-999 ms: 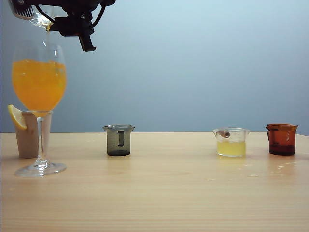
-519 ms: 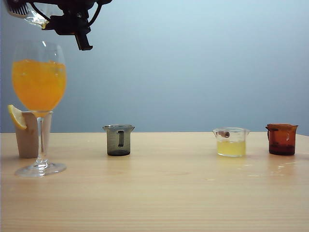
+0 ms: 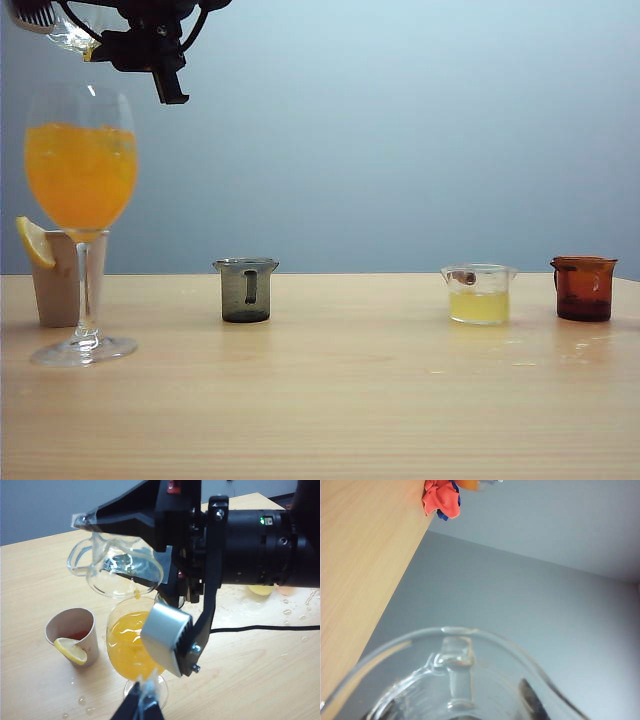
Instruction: Pick up the second measuring cup from the left, pour the orange juice inside into the goblet, and finally put the measuring cup back in its original place.
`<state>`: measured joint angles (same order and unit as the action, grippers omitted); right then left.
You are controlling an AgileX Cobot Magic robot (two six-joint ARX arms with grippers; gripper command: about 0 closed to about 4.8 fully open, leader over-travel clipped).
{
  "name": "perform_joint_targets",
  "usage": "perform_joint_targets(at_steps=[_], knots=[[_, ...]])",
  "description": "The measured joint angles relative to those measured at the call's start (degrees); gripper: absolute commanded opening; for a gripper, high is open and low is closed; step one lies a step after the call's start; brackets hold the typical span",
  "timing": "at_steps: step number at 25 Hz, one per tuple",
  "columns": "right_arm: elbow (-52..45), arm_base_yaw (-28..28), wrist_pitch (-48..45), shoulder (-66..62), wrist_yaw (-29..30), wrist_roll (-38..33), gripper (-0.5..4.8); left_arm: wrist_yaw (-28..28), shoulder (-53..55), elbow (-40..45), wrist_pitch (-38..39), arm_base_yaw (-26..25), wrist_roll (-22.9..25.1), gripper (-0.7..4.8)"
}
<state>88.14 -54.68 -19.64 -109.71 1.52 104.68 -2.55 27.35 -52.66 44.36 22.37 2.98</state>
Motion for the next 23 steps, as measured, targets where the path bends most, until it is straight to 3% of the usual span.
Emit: perform_joint_targets(at_steps=[8, 14, 23], knots=[[0.0, 0.0, 0.0, 0.0, 0.0, -6.4, 1.56, 0.0, 0.0, 0.0, 0.0, 0.0, 0.0, -0.03], [0.0, 0.2, 0.1, 0.0, 0.0, -15.0, 1.56, 0.0, 0.0, 0.0, 0.0, 0.0, 0.0, -0.03], [0.0, 3.8, 2.6, 0.0, -3.0, -52.1, 1.56, 0.0, 0.0, 0.0, 0.0, 0.0, 0.0, -0.03]])
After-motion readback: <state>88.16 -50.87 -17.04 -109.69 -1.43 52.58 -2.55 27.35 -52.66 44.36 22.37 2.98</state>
